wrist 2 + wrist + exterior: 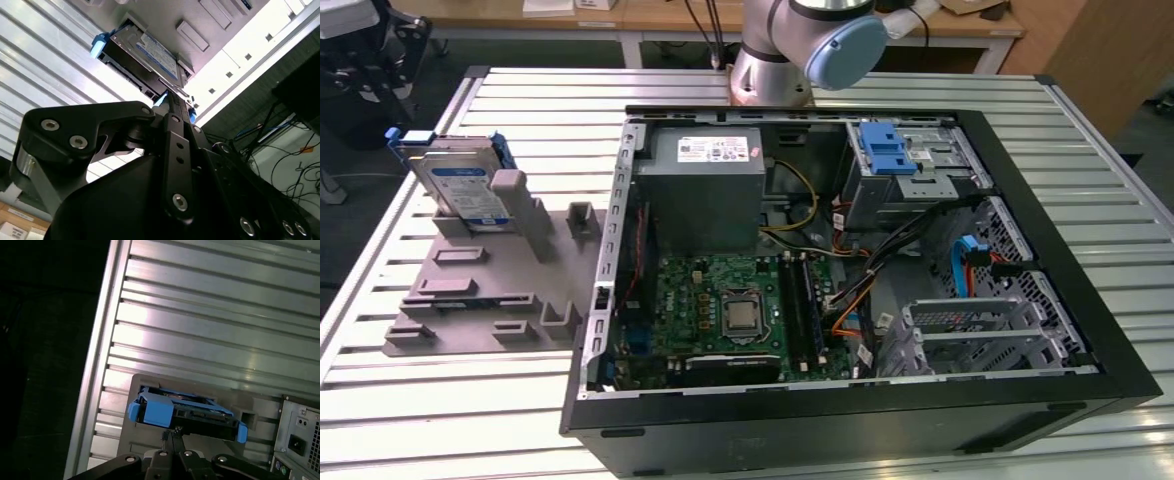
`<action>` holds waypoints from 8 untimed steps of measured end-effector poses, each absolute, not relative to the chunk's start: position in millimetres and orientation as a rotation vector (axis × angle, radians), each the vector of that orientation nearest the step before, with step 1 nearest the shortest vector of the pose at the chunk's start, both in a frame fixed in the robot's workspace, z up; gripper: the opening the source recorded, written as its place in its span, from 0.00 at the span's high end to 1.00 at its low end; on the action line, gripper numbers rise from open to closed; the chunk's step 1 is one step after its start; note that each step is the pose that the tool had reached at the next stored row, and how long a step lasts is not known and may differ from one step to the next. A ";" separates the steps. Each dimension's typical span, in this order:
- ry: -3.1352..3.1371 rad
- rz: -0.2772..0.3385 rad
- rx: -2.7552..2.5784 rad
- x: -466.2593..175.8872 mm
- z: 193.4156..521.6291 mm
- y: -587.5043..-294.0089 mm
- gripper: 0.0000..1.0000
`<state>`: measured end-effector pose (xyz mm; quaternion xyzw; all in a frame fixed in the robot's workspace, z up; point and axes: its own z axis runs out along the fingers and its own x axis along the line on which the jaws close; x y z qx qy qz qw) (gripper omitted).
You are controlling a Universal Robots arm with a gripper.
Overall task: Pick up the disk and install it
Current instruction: 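Pick up the disk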
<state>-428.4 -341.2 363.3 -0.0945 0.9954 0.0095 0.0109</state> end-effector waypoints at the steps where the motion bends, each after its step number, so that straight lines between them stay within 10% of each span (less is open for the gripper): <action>1: 3.103 0.030 -0.326 -428.4 363.1 -341.2 0.89; 8: 3.081 0.032 -0.495 -428.4 362.8 -341.2 0.89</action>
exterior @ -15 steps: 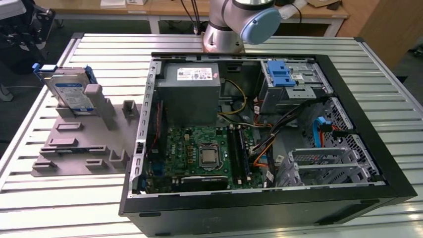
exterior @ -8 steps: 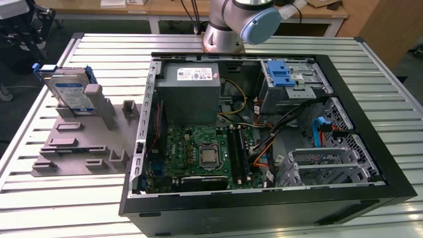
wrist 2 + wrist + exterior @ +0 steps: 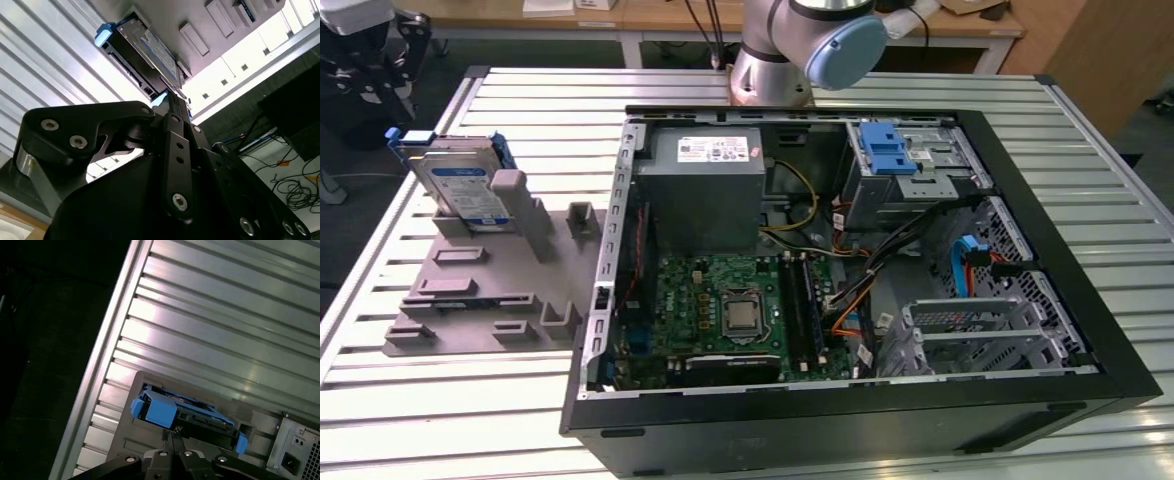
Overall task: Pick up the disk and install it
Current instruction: 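Pick up the disk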
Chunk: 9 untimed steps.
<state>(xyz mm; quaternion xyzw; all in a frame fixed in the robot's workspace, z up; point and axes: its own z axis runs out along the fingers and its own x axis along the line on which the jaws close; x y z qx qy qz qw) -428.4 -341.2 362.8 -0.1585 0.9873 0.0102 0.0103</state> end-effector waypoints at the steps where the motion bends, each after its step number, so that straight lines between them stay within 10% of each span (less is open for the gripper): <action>1: 3.081 0.032 -0.497 -428.4 362.8 -341.2 0.89; 9: 3.081 0.032 -0.498 -428.4 362.8 -341.2 0.89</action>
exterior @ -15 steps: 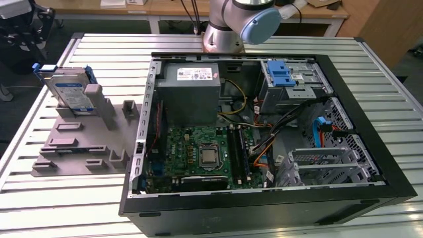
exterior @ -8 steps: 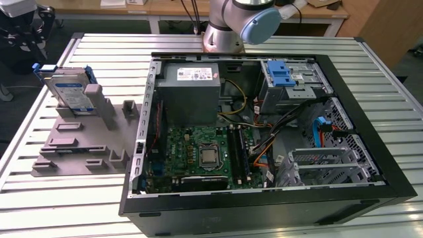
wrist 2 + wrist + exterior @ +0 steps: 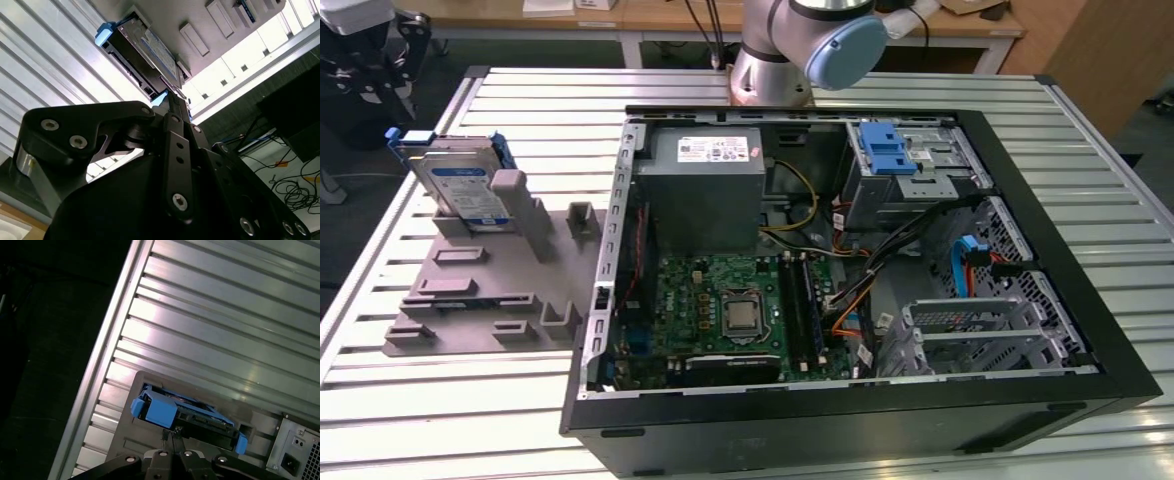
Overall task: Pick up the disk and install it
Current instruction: 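Pick up the disk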
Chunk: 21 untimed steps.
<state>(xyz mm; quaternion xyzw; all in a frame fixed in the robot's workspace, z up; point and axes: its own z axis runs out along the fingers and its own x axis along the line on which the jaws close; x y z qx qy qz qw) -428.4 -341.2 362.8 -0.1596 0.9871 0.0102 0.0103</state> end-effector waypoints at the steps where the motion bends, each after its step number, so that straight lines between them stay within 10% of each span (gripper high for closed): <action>1: 3.081 0.032 -0.498 -428.4 362.8 -341.2 0.89; 21: 3.037 0.034 -0.727 -428.4 362.1 -341.2 0.89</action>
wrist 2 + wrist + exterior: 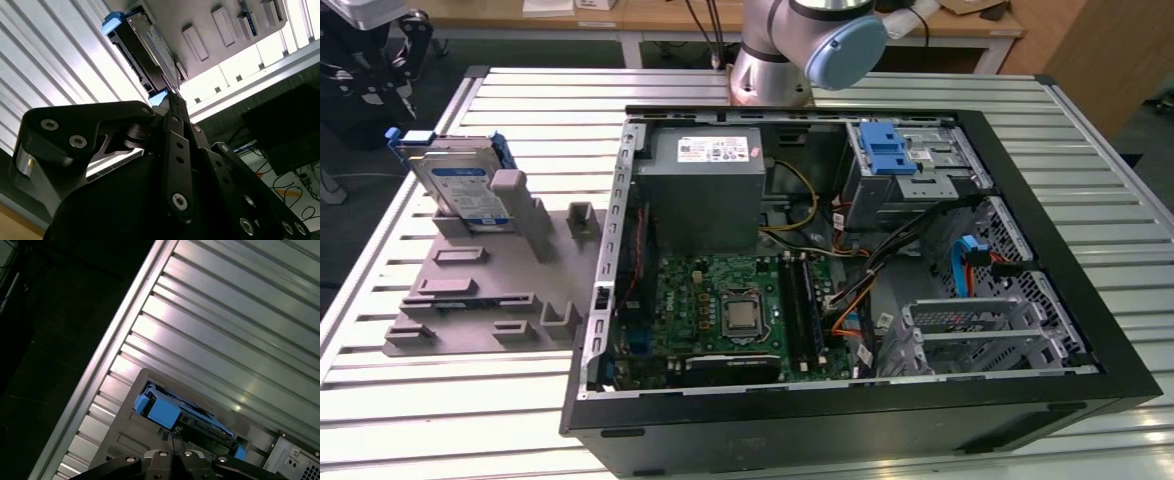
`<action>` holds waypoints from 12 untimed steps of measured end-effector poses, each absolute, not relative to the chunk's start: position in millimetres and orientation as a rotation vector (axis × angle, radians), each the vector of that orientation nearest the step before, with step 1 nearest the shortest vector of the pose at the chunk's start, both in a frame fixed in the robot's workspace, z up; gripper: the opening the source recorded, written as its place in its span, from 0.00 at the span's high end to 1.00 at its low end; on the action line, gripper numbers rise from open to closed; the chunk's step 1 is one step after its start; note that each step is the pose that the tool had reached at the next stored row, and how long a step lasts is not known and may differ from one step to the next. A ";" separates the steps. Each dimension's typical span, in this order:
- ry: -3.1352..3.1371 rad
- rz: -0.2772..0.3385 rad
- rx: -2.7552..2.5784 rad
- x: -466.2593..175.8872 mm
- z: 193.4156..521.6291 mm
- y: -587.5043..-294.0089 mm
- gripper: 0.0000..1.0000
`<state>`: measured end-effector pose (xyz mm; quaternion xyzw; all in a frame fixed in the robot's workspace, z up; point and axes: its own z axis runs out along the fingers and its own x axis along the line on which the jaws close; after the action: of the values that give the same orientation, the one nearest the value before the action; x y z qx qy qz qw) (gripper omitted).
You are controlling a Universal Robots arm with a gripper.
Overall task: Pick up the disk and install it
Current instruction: 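Pick up the disk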
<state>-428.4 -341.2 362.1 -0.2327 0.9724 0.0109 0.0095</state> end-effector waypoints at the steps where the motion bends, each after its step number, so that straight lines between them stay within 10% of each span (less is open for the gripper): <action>1: 3.037 0.034 -0.727 -428.4 362.1 -341.2 0.89; 12: 3.002 0.036 -0.862 -428.4 362.0 -341.2 0.89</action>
<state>-428.4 -341.2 362.0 -0.2760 0.9611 0.0114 0.0090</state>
